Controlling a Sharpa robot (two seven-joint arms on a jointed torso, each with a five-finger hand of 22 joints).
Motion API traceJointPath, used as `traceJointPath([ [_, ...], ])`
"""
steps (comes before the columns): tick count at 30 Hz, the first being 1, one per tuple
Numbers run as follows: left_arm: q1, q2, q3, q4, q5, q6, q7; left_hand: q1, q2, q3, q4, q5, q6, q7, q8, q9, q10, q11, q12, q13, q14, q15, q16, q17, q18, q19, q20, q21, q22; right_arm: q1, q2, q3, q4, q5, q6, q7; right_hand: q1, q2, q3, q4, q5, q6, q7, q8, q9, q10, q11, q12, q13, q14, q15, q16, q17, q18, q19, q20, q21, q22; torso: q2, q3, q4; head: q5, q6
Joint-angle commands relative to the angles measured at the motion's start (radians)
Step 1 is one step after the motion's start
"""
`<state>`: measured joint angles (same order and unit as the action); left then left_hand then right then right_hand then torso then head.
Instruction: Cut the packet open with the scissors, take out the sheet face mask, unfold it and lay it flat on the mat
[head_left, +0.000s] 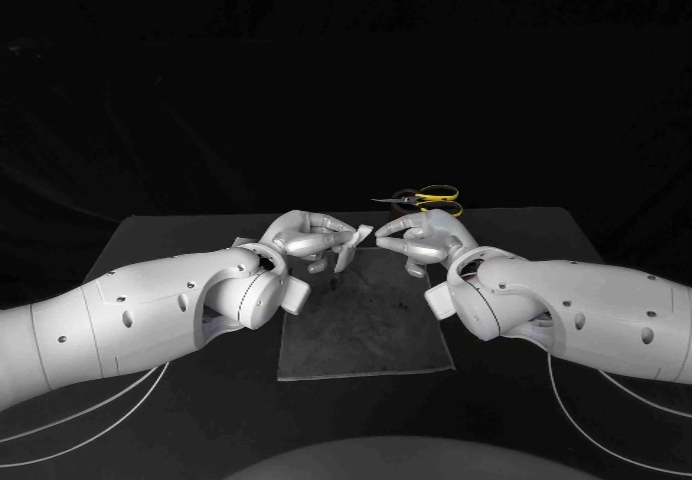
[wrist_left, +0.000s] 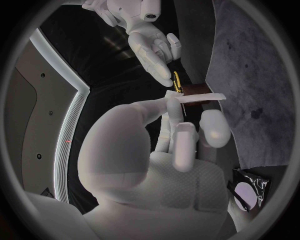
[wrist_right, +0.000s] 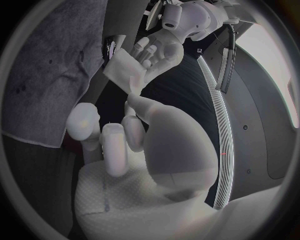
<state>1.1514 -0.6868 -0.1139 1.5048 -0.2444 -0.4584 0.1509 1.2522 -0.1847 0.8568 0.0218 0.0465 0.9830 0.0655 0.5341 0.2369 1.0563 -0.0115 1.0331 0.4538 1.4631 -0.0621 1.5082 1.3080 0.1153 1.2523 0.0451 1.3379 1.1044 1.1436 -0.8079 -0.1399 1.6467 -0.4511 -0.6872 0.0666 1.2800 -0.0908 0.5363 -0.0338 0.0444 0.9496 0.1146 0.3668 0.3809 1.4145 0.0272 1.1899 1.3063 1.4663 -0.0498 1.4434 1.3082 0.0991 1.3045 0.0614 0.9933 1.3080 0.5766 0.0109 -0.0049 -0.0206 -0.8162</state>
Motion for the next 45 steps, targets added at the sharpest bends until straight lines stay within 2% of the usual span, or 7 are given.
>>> traceJointPath([
  [1,0.0,-0.001,0.001,0.004,0.016,-0.009,0.017,0.002,0.008,0.007,-0.001,0.003,0.006,0.001,0.035,0.21,0.005,0.001,0.005,0.001,0.027,-0.004,0.005,0.031,-0.012,0.004,0.0,0.002,0.0,-0.002,-0.011,0.001,-0.008,-0.037,0.075,-0.015,-0.011,-0.016,-0.001,-0.013,0.004,-0.025,0.01,-0.023,-0.011,-0.03,0.009,-0.038,-0.016,0.055,0.016,-0.015,0.079,0.021,-0.02,0.006,-0.034,0.019,-0.001,0.0006,-0.0002,0.0,0.001],
  [8,0.0,-0.004,0.001,0.006,0.02,-0.005,0.02,0.001,0.009,0.008,-0.001,0.003,0.006,0.001,0.035,0.211,0.006,0.001,0.006,0.001,0.028,-0.004,0.005,0.031,-0.013,0.005,0.0,0.002,0.002,-0.01,-0.016,0.001,-0.023,-0.043,0.148,-0.024,-0.066,-0.053,-0.036,-0.001,0.004,-0.045,0.028,-0.057,-0.029,-0.059,0.028,-0.067,-0.035,0.042,0.034,-0.034,0.057,0.027,-0.049,0.023,-0.084,0.001,0.0,0.0014,0.0005,0.0,0.0],
  [14,0.0,-0.005,0.001,0.007,0.021,-0.003,0.02,0.001,0.009,0.008,-0.001,0.003,0.006,0.0,0.036,0.212,0.006,0.001,0.006,0.001,0.028,-0.004,0.005,0.032,-0.013,0.006,0.0,0.003,0.003,-0.017,0.005,0.0,-0.04,-0.005,0.218,-0.006,-0.159,-0.087,-0.131,0.064,0.004,-0.053,0.029,-0.081,-0.04,-0.079,0.034,-0.077,-0.045,0.032,0.041,-0.043,0.045,0.036,-0.07,0.035,-0.121,-0.011,0.001,0.0009,0.0001,-0.004,0.001],
  [17,0.0,-0.005,0.001,0.008,0.021,-0.001,0.02,0.001,0.009,0.008,-0.001,0.003,0.006,0.0,0.036,0.212,0.006,0.001,0.006,0.001,0.028,-0.004,0.005,0.032,-0.013,0.006,0.0,0.003,0.003,-0.02,0.019,0.0,-0.048,0.018,0.242,0.01,-0.165,-0.089,-0.155,0.078,0.004,-0.059,0.03,-0.087,-0.042,-0.088,0.035,-0.086,-0.052,0.027,0.042,-0.048,0.039,0.039,-0.08,0.036,-0.139,-0.018,0.0,0.0012,0.0007,-0.004,0.0],
  [22,0.0,-0.004,0.001,0.01,0.021,0.002,0.019,0.0,0.009,0.01,-0.002,0.003,0.007,0.0,0.036,0.213,0.007,0.001,0.006,0.001,0.028,-0.004,0.005,0.032,-0.013,0.006,0.0,0.004,0.004,-0.026,0.046,0.0,-0.058,0.07,0.257,0.067,-0.158,-0.084,-0.185,0.095,0.004,-0.068,0.035,-0.096,-0.045,-0.108,0.039,-0.103,-0.067,0.018,0.047,-0.054,0.029,0.044,-0.101,0.041,-0.173,-0.028,0.0,0.0014,0.0018,-0.005,0.0],
  [33,0.0,-0.003,0.001,0.012,0.021,0.009,0.016,0.0,0.009,0.01,-0.002,0.003,0.007,0.0,0.036,0.213,0.007,0.001,0.006,0.001,0.028,-0.004,0.005,0.032,-0.013,0.006,0.0,0.004,0.004,-0.028,0.095,0.001,-0.108,0.153,0.2,0.158,-0.132,-0.069,-0.205,0.103,0.004,-0.075,0.04,-0.104,-0.048,-0.121,0.044,-0.107,-0.074,0.011,0.051,-0.058,0.022,0.046,-0.114,0.045,-0.19,-0.032,0.0,-0.0003,0.0018,-0.006,0.001],
  [45,0.0,-0.006,0.001,0.013,0.021,0.012,0.013,-0.001,0.009,0.012,-0.002,0.003,0.007,0.0,0.036,0.215,0.008,0.001,0.006,0.001,0.029,-0.004,0.005,0.032,-0.013,0.007,0.0,0.004,0.005,-0.028,0.108,0.006,-0.125,0.19,0.162,0.193,-0.071,-0.013,-0.205,0.106,0.004,-0.04,0.034,-0.094,-0.045,-0.112,0.038,-0.083,-0.068,0.016,0.048,-0.043,0.034,0.044,-0.101,0.045,-0.167,-0.019,0.0,0.0002,0.0,-0.001,0.0],
])
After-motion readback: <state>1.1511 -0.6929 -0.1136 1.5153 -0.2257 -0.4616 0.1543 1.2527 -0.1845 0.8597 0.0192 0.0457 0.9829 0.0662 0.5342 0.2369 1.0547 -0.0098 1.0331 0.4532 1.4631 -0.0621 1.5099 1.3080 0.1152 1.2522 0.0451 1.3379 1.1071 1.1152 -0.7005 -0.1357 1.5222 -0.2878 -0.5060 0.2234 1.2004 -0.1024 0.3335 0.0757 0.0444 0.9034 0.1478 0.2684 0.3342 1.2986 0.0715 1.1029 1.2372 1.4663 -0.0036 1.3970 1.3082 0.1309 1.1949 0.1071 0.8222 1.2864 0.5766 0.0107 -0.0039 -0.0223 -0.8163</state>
